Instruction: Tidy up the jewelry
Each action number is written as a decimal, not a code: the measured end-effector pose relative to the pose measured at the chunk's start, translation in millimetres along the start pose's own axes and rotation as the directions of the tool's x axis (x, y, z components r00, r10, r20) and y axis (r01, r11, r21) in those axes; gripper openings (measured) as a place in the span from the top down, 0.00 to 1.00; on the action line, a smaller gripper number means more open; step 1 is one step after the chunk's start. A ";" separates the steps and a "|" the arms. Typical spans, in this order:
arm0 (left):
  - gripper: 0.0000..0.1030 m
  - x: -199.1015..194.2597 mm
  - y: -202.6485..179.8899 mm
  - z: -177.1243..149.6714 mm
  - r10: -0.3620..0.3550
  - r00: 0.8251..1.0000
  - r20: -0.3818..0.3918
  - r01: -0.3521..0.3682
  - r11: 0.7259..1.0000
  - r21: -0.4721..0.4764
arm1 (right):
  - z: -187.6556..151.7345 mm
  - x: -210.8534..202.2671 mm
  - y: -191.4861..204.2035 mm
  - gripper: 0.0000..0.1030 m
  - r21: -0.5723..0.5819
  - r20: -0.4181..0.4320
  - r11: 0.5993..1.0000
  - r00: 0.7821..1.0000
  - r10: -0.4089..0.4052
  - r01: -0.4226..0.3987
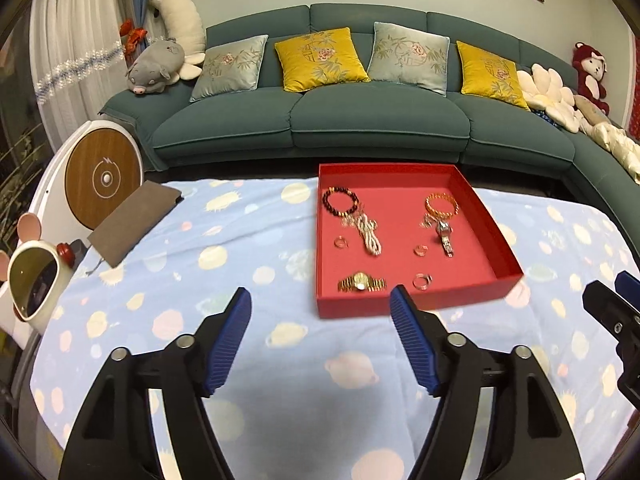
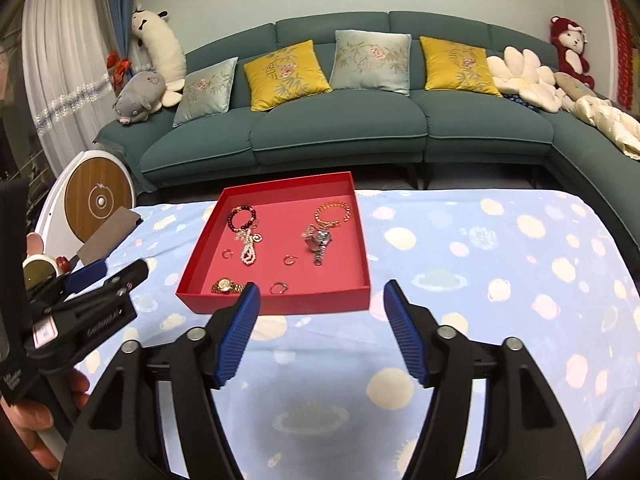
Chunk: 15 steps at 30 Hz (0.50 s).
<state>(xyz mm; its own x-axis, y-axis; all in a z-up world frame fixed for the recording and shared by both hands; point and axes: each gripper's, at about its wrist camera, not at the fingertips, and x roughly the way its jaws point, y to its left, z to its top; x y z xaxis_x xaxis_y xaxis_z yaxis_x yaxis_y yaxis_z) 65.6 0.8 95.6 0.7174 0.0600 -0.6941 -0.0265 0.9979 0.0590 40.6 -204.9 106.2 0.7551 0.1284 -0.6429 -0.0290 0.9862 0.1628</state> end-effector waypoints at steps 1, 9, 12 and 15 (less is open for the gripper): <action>0.25 -2.4 1.0 -4.8 -0.002 1.000 0.000 0.003 1.000 -0.006 | -4.3 -3.0 -0.1 0.32 -0.002 0.004 1.000 1.000 -0.006 0.006; 0.17 0.1 3.8 -32.2 0.003 1.000 0.011 -0.003 1.000 -0.030 | -34.9 0.4 5.5 0.19 -0.009 0.015 1.000 0.999 -0.028 0.028; 0.16 12.4 2.7 -36.7 0.007 1.000 0.004 -0.007 1.000 -0.022 | -37.2 10.3 8.3 0.19 -0.024 0.002 1.000 1.000 -0.020 0.020; 0.16 25.1 2.9 -37.6 -0.015 1.000 -0.024 0.014 0.999 -0.032 | -36.8 18.9 12.3 0.19 -0.028 -0.014 0.999 1.000 -0.017 0.016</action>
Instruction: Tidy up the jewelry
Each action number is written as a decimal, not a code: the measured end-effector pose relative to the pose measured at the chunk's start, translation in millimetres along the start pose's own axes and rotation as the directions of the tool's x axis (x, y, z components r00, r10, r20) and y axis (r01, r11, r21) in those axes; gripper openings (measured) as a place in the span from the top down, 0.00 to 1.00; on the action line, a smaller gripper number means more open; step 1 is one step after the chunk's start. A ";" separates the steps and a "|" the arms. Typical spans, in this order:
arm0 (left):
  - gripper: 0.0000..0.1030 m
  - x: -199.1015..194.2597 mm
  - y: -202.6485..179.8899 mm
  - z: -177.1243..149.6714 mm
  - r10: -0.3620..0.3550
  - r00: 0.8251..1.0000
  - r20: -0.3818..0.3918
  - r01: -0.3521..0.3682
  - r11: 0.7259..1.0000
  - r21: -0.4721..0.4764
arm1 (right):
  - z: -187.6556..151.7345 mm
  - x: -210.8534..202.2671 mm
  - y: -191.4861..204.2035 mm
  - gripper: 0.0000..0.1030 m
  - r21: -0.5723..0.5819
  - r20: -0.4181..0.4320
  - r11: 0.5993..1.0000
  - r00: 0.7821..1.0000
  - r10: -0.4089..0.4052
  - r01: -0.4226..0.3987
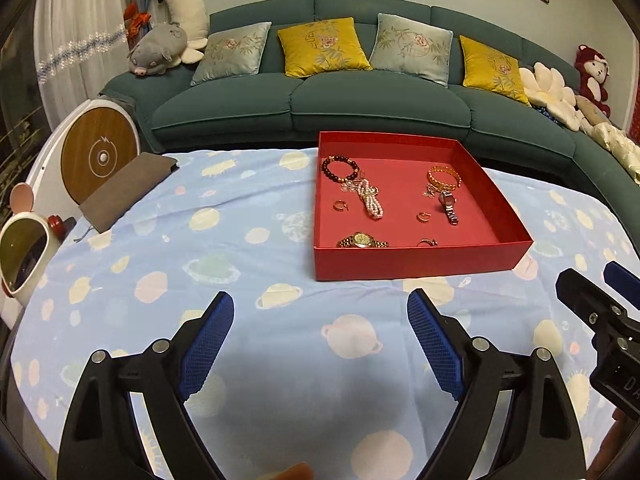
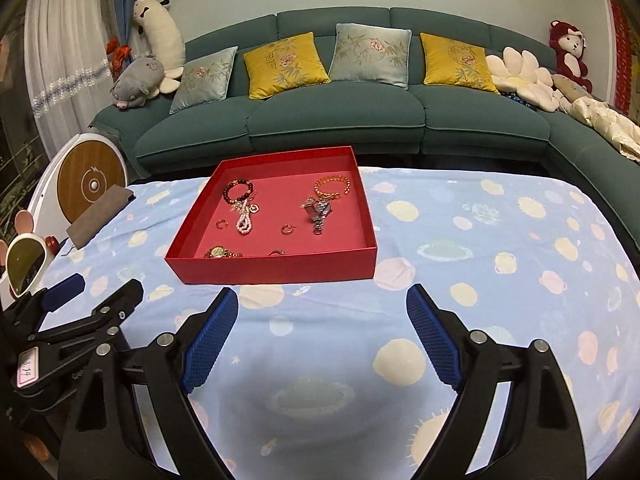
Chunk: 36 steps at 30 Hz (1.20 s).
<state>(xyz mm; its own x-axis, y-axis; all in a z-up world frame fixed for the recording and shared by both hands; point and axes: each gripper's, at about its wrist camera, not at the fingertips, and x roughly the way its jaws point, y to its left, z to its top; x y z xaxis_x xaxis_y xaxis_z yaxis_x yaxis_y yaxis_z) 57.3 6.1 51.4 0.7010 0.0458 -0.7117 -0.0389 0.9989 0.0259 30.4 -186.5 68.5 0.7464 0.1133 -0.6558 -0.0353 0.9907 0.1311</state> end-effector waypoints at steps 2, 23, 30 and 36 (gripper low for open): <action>0.16 6.7 0.1 0.9 0.000 1.000 -0.022 0.000 1.000 -0.012 | 0.8 5.3 2.9 0.18 -0.010 0.002 1.000 1.000 -0.010 0.010; 0.16 13.3 -8.5 -7.1 0.012 0.999 -0.047 -0.011 1.000 0.011 | -16.9 32.0 13.7 0.15 -0.069 -0.056 0.997 0.997 -0.048 0.044; 0.16 12.1 -10.0 -6.9 0.022 0.999 -0.038 -0.022 1.000 0.006 | -18.3 28.5 15.2 0.14 -0.081 -0.038 0.995 0.997 -0.063 0.060; 0.16 12.2 -7.6 -4.4 0.030 0.999 -0.034 -0.031 0.999 -0.022 | -16.9 28.8 15.1 0.14 -0.066 -0.032 0.996 0.997 -0.068 0.065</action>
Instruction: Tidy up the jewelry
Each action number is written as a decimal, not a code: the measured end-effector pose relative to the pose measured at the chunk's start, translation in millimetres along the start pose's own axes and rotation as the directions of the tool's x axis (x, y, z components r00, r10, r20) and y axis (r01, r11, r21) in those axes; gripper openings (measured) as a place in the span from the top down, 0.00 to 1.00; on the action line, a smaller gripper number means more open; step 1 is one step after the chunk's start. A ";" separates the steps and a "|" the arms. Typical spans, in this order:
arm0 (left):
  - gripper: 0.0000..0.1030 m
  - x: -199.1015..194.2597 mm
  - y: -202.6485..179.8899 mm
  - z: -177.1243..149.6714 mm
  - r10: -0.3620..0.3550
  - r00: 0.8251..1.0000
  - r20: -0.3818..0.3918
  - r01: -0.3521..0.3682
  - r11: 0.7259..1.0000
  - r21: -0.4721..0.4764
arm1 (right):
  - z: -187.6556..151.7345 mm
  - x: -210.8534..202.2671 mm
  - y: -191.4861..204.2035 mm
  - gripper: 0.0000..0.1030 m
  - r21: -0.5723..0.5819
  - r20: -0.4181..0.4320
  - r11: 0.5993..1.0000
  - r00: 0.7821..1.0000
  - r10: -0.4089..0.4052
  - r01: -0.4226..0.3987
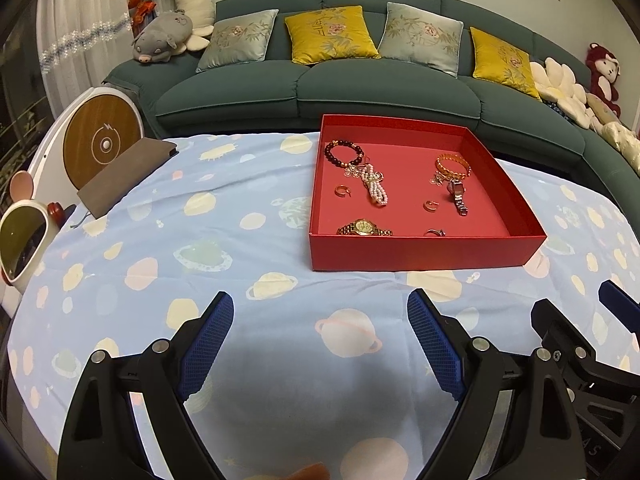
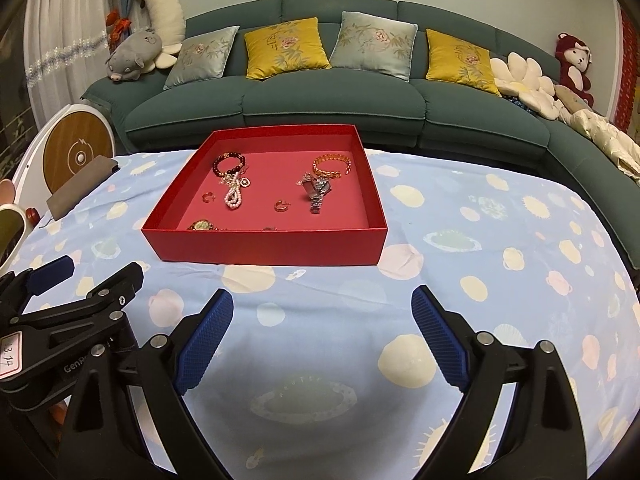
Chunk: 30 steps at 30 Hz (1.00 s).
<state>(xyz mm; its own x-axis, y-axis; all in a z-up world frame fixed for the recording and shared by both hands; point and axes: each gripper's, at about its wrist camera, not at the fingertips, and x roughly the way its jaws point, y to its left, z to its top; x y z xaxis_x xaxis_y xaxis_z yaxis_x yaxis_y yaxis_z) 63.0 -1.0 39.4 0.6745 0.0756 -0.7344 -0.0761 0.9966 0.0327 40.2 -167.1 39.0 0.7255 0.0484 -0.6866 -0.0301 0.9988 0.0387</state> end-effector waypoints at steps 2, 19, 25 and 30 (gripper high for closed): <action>0.16 0.0 0.3 0.1 0.001 1.000 0.002 -0.001 1.000 -0.001 | 0.0 0.2 0.1 0.14 0.002 0.001 1.000 1.000 0.001 -0.001; 0.16 -1.3 -0.1 -1.3 0.010 1.000 0.011 -0.010 1.000 0.002 | -0.2 0.5 0.6 0.14 0.002 0.001 1.000 1.000 0.001 -0.001; 0.16 -2.4 0.6 -1.2 0.012 1.000 0.010 -0.012 1.000 0.001 | -0.4 0.6 0.7 0.14 0.003 0.000 1.000 1.000 0.000 0.000; 0.16 -2.2 0.4 -1.2 0.012 1.000 0.012 -0.012 1.000 0.001 | -0.3 0.5 0.8 0.14 0.003 0.001 1.000 1.000 0.000 0.000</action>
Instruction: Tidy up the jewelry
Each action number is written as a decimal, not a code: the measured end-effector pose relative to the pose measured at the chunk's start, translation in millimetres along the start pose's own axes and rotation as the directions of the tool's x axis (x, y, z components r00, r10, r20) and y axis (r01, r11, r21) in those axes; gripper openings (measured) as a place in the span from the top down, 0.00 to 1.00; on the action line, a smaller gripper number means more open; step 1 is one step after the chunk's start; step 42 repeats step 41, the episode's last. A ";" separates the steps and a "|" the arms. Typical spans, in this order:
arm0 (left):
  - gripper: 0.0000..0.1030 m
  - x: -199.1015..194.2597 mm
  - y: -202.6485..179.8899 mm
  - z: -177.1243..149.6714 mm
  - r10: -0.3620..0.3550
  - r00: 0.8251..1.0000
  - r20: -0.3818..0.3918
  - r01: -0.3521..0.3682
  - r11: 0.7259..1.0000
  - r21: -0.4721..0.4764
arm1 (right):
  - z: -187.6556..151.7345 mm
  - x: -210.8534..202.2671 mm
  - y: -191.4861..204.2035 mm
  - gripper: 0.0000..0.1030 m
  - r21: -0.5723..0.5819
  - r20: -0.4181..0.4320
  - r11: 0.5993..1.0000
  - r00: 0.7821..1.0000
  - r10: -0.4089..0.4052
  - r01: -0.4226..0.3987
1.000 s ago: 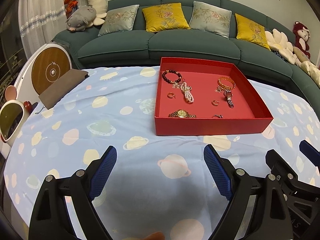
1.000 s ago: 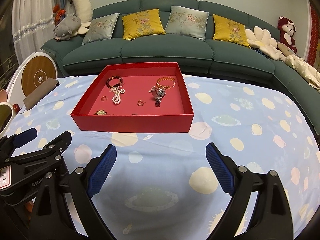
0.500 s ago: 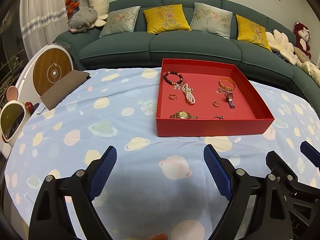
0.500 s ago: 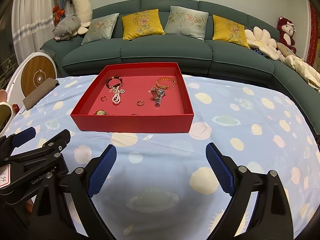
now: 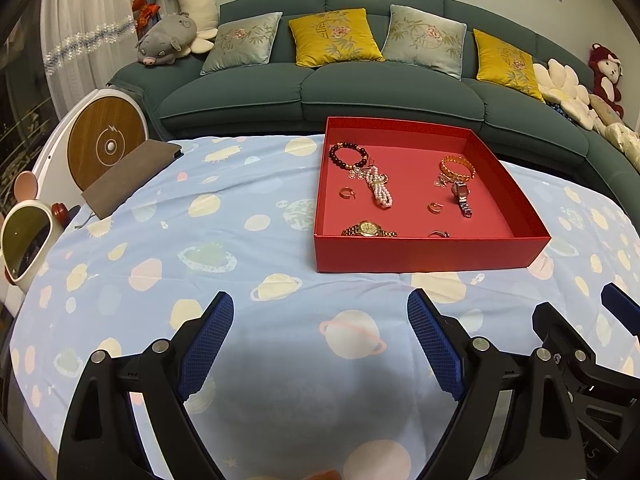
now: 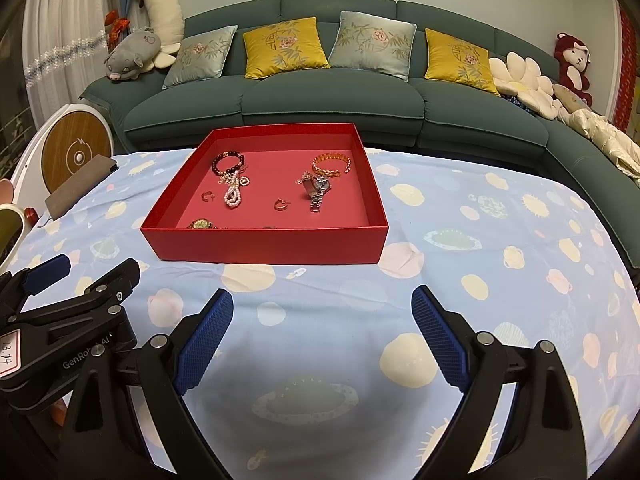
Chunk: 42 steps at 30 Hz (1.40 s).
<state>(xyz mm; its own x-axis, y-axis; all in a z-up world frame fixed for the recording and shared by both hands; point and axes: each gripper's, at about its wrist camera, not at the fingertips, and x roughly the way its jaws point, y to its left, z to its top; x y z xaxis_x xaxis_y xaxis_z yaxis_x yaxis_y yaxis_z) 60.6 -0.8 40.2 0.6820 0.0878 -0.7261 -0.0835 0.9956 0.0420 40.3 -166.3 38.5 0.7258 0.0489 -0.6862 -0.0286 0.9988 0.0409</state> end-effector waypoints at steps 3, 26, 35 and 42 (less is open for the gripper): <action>0.16 -0.1 -0.1 0.0 0.000 1.000 0.000 0.000 1.000 0.001 | 0.0 0.0 0.1 0.14 -0.001 0.000 1.000 1.000 0.000 0.000; 0.16 -1.8 1.9 -2.1 0.025 1.000 0.017 -0.025 1.000 0.001 | -0.2 -0.1 0.5 0.14 -0.001 0.000 1.000 1.000 -0.001 0.001; 0.16 -1.3 1.2 -2.7 0.023 1.000 0.009 -0.023 1.000 0.000 | -3.3 0.8 -1.4 0.14 0.007 -0.002 1.000 1.000 -0.002 0.002; 0.16 -0.2 0.4 -2.3 0.015 1.000 0.012 -0.015 1.000 0.001 | -6.2 1.4 -3.1 0.14 0.009 -0.001 1.000 1.000 -0.005 0.005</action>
